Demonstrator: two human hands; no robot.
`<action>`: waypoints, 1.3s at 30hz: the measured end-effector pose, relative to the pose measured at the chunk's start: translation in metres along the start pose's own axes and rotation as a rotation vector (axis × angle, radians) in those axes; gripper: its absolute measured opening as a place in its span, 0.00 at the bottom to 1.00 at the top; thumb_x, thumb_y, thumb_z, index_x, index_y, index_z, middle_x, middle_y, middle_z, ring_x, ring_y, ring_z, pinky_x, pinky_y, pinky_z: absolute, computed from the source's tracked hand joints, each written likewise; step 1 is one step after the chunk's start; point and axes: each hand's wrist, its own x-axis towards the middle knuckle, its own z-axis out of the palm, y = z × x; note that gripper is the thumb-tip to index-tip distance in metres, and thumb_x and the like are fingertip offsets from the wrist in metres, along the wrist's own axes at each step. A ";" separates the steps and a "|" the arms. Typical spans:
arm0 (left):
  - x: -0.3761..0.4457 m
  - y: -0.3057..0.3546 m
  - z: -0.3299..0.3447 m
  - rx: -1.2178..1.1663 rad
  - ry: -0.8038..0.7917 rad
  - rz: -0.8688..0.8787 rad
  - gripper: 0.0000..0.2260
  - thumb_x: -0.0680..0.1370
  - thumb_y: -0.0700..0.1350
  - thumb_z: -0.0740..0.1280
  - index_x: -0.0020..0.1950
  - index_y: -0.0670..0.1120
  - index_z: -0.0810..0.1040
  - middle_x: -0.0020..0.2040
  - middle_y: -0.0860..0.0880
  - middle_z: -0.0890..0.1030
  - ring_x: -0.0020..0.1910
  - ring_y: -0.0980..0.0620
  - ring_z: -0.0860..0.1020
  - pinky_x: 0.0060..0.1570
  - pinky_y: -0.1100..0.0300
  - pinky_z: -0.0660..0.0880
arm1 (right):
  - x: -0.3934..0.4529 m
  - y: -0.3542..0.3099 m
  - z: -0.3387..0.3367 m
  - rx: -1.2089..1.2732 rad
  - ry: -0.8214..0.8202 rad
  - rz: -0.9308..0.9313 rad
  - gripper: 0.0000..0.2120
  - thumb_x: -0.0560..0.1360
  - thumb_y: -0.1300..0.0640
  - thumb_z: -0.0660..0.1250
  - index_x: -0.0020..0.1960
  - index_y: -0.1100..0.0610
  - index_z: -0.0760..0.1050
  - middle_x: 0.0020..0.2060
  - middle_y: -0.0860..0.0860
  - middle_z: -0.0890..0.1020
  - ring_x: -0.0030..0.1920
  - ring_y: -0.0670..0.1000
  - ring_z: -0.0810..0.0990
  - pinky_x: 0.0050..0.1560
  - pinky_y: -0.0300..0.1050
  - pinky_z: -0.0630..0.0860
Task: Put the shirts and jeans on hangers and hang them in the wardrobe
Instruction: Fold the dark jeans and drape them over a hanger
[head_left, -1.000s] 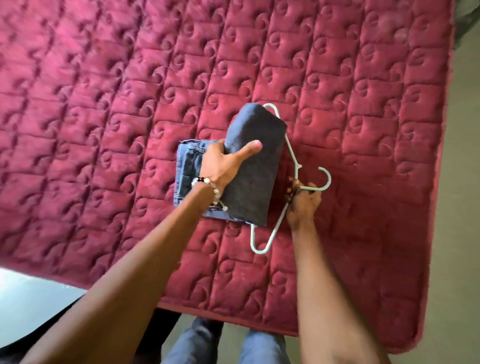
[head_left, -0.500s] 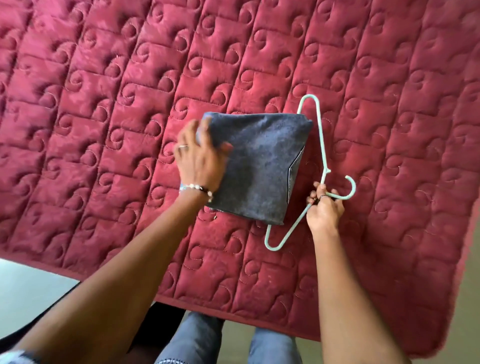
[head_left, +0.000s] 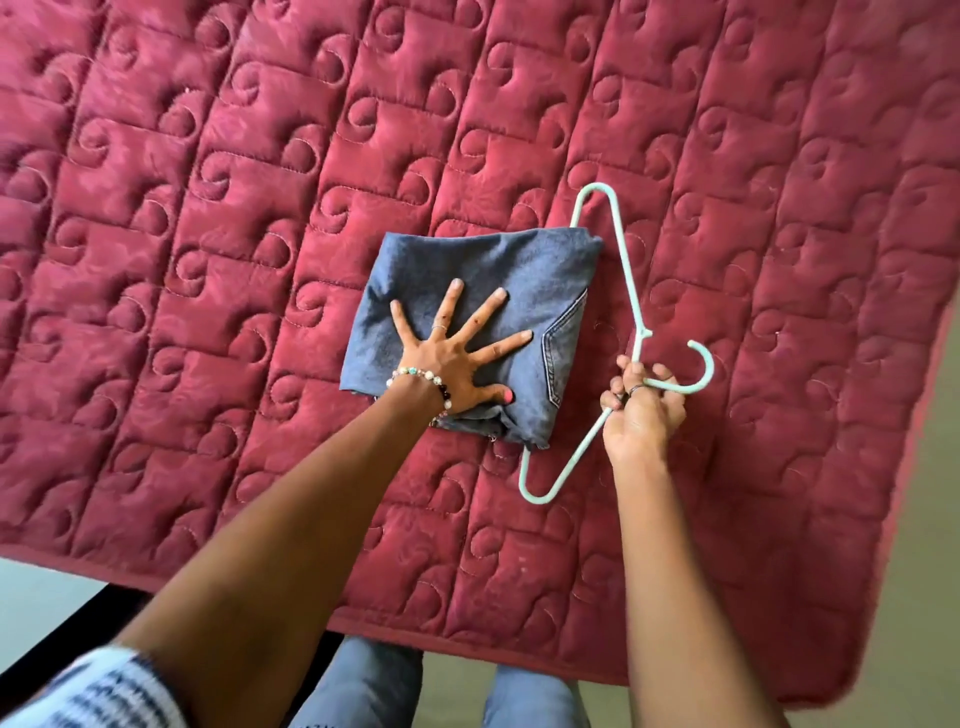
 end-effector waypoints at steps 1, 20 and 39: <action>-0.002 -0.002 -0.003 -0.032 -0.015 0.001 0.34 0.68 0.78 0.46 0.68 0.74 0.33 0.74 0.62 0.29 0.73 0.43 0.29 0.53 0.18 0.37 | -0.008 -0.005 0.002 -0.001 -0.039 -0.029 0.14 0.78 0.72 0.60 0.47 0.53 0.67 0.40 0.59 0.79 0.24 0.45 0.69 0.22 0.34 0.61; -0.231 0.041 -0.151 -0.681 0.580 -0.708 0.22 0.75 0.44 0.67 0.69 0.47 0.71 0.57 0.42 0.80 0.57 0.42 0.79 0.55 0.52 0.75 | -0.216 -0.155 0.066 -0.629 -1.298 -0.498 0.11 0.74 0.71 0.67 0.50 0.56 0.79 0.35 0.56 0.83 0.25 0.41 0.68 0.25 0.34 0.65; -0.699 0.291 -0.214 -0.126 1.316 -1.127 0.16 0.77 0.57 0.55 0.50 0.50 0.77 0.42 0.47 0.84 0.40 0.43 0.82 0.39 0.48 0.78 | -0.616 -0.225 -0.117 -0.616 -2.648 -0.711 0.07 0.73 0.73 0.67 0.50 0.67 0.78 0.30 0.51 0.83 0.25 0.44 0.73 0.27 0.36 0.69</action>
